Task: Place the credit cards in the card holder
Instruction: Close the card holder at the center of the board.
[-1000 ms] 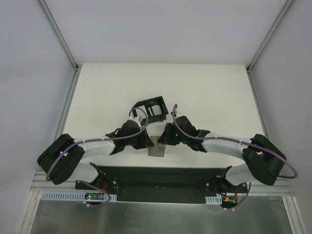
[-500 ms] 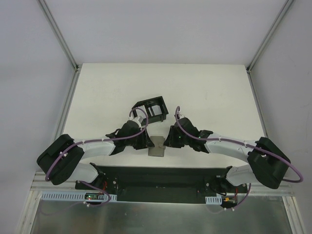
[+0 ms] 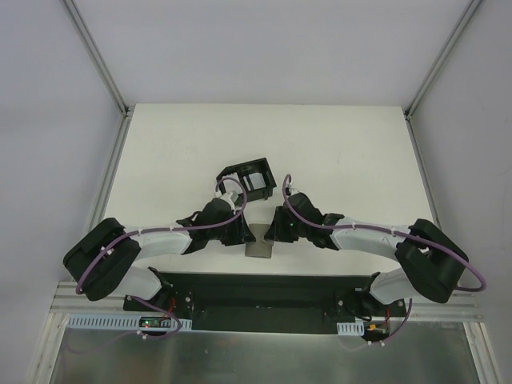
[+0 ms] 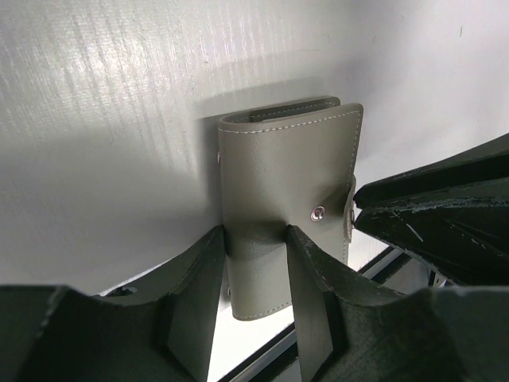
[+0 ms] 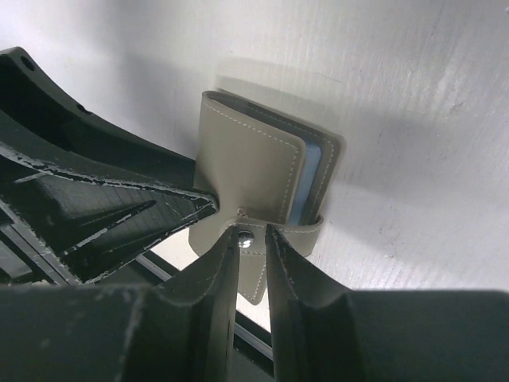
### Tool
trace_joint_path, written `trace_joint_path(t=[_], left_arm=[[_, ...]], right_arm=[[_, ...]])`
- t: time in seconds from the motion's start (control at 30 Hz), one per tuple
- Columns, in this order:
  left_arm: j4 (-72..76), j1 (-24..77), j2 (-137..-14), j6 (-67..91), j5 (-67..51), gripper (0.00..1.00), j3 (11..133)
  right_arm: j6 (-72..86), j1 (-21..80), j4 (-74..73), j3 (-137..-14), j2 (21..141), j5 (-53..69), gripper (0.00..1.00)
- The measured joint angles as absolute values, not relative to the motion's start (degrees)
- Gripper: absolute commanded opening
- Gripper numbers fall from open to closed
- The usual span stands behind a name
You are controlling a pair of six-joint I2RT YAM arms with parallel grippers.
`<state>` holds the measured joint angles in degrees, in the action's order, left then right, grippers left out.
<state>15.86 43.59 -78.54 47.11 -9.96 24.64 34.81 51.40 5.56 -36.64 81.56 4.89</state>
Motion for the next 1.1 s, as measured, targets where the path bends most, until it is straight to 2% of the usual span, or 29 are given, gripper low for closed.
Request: trace_joint_path(t=[0.4,0.73,1.1], left_arm=[[16.0,43.9,-79.2,47.1,-9.9,0.37,25.1],[16.0,44.3,-79.2,46.9,-9.8,0.4,25.3],[15.1,45.1,-79.2,46.6,-8.8,0.4,25.8]], right_arm=[[35.0,51.4,6.5,-36.7,83.2,5.8,0.2],[35.0,51.5,3.5,-36.6,76.4,3.9,0.18],[36.8,52.9,1.8,-35.6,77.1,3.5,0.16]])
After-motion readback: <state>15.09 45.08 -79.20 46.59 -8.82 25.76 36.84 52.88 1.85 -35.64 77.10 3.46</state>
